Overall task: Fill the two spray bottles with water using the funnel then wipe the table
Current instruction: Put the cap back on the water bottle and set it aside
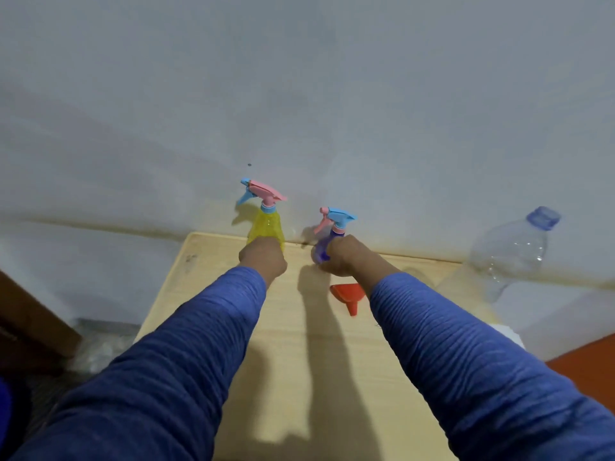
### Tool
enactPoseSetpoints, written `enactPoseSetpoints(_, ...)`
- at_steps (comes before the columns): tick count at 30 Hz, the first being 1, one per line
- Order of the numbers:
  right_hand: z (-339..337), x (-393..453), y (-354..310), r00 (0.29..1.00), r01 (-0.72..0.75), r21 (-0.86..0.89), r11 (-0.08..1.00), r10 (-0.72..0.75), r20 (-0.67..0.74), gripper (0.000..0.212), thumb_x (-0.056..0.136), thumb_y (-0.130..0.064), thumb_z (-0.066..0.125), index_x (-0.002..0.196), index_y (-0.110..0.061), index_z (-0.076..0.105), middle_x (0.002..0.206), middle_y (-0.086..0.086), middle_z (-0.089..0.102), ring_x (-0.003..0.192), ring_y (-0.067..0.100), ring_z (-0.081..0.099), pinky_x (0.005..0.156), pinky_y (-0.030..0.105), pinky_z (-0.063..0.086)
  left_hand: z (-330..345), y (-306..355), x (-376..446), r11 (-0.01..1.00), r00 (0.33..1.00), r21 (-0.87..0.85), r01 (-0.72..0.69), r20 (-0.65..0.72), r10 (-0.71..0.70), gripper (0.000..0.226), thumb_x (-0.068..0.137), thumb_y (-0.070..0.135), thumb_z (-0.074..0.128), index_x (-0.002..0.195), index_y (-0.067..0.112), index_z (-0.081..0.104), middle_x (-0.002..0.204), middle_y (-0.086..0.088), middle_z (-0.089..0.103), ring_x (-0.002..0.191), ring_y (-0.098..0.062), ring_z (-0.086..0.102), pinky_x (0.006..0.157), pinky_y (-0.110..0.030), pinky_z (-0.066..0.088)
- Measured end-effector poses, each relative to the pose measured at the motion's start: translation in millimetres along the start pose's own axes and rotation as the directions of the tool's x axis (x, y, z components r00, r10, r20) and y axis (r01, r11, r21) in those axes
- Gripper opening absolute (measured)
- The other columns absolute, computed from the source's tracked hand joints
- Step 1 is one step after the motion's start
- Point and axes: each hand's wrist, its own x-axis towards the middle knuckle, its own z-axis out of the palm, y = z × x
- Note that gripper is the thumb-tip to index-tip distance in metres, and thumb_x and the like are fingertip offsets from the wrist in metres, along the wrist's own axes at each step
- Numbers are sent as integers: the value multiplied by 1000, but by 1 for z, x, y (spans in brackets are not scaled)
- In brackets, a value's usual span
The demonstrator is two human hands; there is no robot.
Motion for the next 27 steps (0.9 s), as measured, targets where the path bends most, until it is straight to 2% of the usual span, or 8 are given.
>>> enactPoseSetpoints(4, 6, -36, 45, 996, -39, 18, 999, 40, -82, 39, 89, -34, 53, 119, -8, 55, 112, 9, 60, 96, 24, 56, 81, 30, 46, 10, 40, -31, 998, 999, 48, -35, -29, 37, 30, 90, 26, 54, 114, 8, 58, 117, -7, 58, 108, -24, 58, 69, -29, 42)
enactPoseSetpoints(8, 27, -72, 97, 989, -79, 19, 997, 81, -128, 46, 88, -38, 55, 125, -10, 54, 127, 9, 56, 112, 26, 55, 85, 31, 45, 25, 84, -60, 997, 996, 27, -77, -47, 78, 32, 87, 28, 55, 114, 10, 56, 117, -7, 57, 106, -24, 57, 70, -28, 42)
enactPoseSetpoints(13, 61, -108, 156, 986, -137, 61, 989, 142, -85, 41, 88, -37, 54, 117, -8, 58, 123, 10, 58, 108, 27, 55, 80, 30, 44, 49, 138, -90, 993, 992, -2, -117, -40, 117, 31, 86, 26, 56, 111, 8, 57, 97, -4, 52, 92, -23, 57, 70, -29, 45)
enactPoseSetpoints(17, 93, -134, 194, 982, -154, 177, 972, 171, -83, 47, 89, -36, 56, 127, -8, 53, 132, 9, 54, 120, 27, 50, 98, 32, 43, 70, 171, -103, 983, 984, -46, -175, -36, 174, 34, 88, 30, 54, 113, 6, 56, 111, -9, 59, 96, -26, 57, 69, -32, 43)
enactPoseSetpoints(20, 123, -145, 212, 976, -149, 375, 915, 197, -94, 50, 87, -30, 61, 133, -15, 48, 136, 10, 51, 123, 27, 48, 99, 31, 39, 84, 189, -109, 963, 973, -162, -216, -117, 198, 50, 89, 41, 55, 126, 7, 48, 127, -11, 54, 114, -29, 53, 82, -34, 43)
enactPoseSetpoints(22, 146, -145, 219, 973, -129, 510, 851, 207, -100, 56, 85, -31, 66, 136, -17, 45, 136, 9, 51, 123, 25, 48, 99, 30, 38, 92, 200, -110, 897, 958, -346, -275, -178, 225, 59, 89, 44, 56, 134, 9, 42, 135, -11, 49, 123, -28, 46, 95, -34, 38)
enactPoseSetpoints(24, 165, -142, 221, 973, -93, 603, 792, 201, -114, 60, 84, -30, 68, 137, -18, 44, 136, 8, 52, 123, 24, 50, 98, 28, 37, 94, 211, -109, 772, 925, -513, -375, -256, 279, 63, 87, 45, 58, 137, 11, 40, 140, -8, 45, 129, -25, 42, 104, -34, 33)
enactPoseSetpoints(27, 188, -133, 221, 973, -54, 710, 702, 198, -122, 63, 81, -26, 70, 138, -20, 43, 138, 5, 51, 124, 21, 49, 94, 22, 35, 88, 228, -103, 613, 880, -631, -475, -356, 316, 70, 83, 48, 62, 141, 18, 35, 146, 0, 40, 134, -17, 38, 109, -34, 32)
